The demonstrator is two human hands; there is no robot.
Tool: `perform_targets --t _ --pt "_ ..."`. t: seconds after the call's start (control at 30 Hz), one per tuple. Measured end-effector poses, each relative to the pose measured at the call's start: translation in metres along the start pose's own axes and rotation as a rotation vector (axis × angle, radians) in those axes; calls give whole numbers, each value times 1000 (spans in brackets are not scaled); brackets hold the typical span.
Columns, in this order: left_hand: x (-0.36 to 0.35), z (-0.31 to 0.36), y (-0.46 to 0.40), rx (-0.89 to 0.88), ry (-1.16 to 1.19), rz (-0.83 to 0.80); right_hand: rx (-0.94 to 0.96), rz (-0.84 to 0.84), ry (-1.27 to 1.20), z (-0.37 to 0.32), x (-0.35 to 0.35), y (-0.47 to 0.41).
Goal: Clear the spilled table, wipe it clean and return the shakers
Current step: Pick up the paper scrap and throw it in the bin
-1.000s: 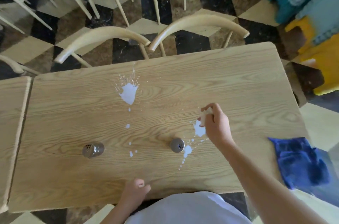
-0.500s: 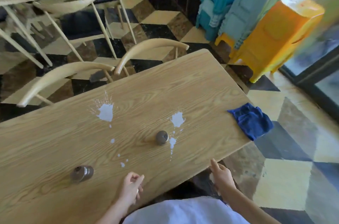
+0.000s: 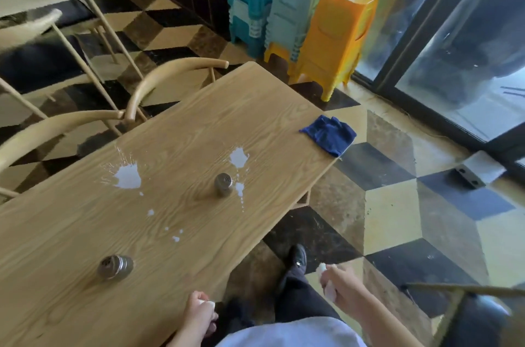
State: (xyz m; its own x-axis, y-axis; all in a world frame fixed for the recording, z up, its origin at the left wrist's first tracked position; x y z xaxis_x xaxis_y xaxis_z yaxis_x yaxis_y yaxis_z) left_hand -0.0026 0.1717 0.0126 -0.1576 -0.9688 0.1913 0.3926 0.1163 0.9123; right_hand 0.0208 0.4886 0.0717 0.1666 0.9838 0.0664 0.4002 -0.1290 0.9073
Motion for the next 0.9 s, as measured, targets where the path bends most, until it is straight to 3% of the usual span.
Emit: perform_targets --t 0.17,0.4,0.57,0.67,0.8,0.9 --pt "-17 -9 24 -6 1 -170 -22 -51 153 57 16 12" --pt "-50 -1 18 -67 -256 -159 27 -64 407 80 76 4" --pt "-102 0 3 -74 -526 -168 -68 -66 389 83 149 8" --pt "-135 -3 -32 -99 -637 -165 -155 -113 227 99 197 8" --pt "-198 35 11 -200 -786 -111 -203 -370 -358 117 246 22" --pt "-239 68 48 -232 -839 -92 -147 -423 -396 133 268 18"
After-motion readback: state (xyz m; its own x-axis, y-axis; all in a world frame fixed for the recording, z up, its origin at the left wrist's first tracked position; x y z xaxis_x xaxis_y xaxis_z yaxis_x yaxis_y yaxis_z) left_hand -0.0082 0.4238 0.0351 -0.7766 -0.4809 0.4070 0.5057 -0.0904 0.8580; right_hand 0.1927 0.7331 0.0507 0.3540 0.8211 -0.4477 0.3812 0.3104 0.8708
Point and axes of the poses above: each hand's wrist, its own y-axis away from the middle knuckle, its own x-axis out of the back of the hand, z = x × y, the point moved 1 cm from there along -y, towards the middle knuckle, and after that the axes turned 13 degrees about -z, right-handed, at the moved point
